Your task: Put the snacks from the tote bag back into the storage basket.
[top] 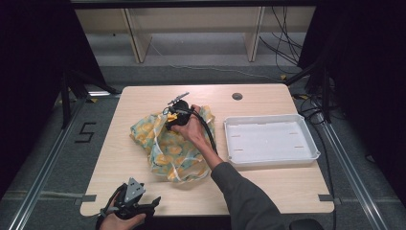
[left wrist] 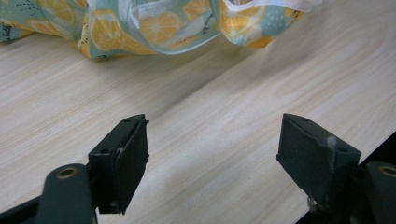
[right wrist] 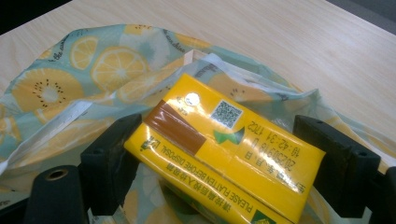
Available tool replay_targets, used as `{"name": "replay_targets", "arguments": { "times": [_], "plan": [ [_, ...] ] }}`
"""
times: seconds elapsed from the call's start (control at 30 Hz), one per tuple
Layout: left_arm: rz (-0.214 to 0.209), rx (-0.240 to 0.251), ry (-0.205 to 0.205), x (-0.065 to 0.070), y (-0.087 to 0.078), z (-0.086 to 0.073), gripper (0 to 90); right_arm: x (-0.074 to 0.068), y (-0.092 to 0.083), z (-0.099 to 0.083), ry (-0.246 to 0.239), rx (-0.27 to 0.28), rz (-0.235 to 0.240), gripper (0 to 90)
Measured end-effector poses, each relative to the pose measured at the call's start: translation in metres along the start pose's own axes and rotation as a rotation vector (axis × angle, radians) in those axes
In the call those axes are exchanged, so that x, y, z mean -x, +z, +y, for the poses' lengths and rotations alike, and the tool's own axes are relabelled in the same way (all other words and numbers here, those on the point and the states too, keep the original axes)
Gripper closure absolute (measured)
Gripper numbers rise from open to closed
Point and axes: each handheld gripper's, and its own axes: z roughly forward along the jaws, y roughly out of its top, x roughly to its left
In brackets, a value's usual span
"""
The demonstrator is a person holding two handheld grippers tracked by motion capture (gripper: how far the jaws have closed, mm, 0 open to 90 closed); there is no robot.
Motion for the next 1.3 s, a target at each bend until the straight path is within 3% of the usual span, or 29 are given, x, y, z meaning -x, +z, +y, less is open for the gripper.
{"name": "replay_targets", "arguments": {
  "times": [0.07,0.1,0.13,0.17,0.2,0.27,0.43,0.53,0.6,0.63,0.67,0.73,0.8,1.0,1.03,1.13,1.17,1.3],
  "plan": [
    [-0.002,-0.002,-0.004,0.0,0.0,0.0,24.0,0.0,0.0,0.0,0.01,-0.001,0.002,19.5],
    [-0.006,-0.002,-0.002,-0.001,-0.001,0.0,24.0,-0.001,-0.001,0.0,0.037,-0.014,-0.019,19.5],
    [-0.006,-0.002,-0.002,-0.001,-0.001,0.0,24.1,-0.001,-0.001,0.0,0.037,-0.014,-0.019,19.5],
    [-0.005,-0.002,0.0,-0.001,-0.001,0.0,24.1,0.0,0.0,0.0,-0.004,0.005,-0.021,19.6],
    [-0.006,-0.001,-0.001,-0.001,-0.001,0.0,24.1,-0.002,-0.002,0.0,0.025,-0.01,-0.024,19.6],
    [-0.006,-0.001,0.0,-0.001,-0.001,0.0,24.1,-0.001,-0.002,0.001,0.009,-0.005,-0.034,19.6],
    [-0.002,0.002,0.001,-0.001,-0.001,0.0,24.1,-0.002,-0.011,0.005,0.042,0.003,-0.013,19.6],
    [0.0,0.003,0.0,-0.001,-0.001,0.0,24.2,-0.001,-0.015,0.006,0.036,0.021,-0.012,19.6],
    [-0.004,0.004,-0.018,0.0,-0.001,0.0,24.2,-0.001,-0.021,0.009,0.03,0.023,-0.002,19.6],
    [0.011,0.04,-0.059,0.002,0.002,-0.001,24.2,-0.001,-0.027,0.011,0.024,0.023,-0.003,19.6],
    [0.011,0.04,-0.059,0.002,0.002,-0.001,24.2,-0.002,-0.03,0.013,0.026,0.036,0.007,19.6],
    [0.01,0.006,-0.004,-0.002,-0.001,0.0,24.2,-0.002,-0.035,0.016,0.027,0.044,0.015,19.6],
    [0.019,0.033,-0.054,0.001,0.002,-0.001,24.2,-0.003,-0.042,0.019,0.028,0.05,0.027,19.6],
    [0.002,0.009,-0.012,-0.003,-0.002,0.0,24.1,-0.004,-0.056,0.025,-0.007,0.053,0.035,19.7],
    [0.001,0.043,-0.068,0.0,0.001,-0.001,24.1,-0.005,-0.06,0.026,0.008,0.064,0.033,19.7],
    [-0.001,0.045,-0.068,0.0,0.001,-0.001,24.0,-0.002,-0.064,0.026,-0.023,0.064,0.031,19.7],
    [0.005,0.013,-0.012,-0.004,-0.002,0.0,23.8,-0.002,-0.069,0.026,-0.012,0.059,0.038,19.7],
    [0.008,0.015,-0.019,-0.005,-0.002,0.0,23.1,0.0,-0.078,0.026,-0.035,0.076,0.052,19.7]
  ]
}}
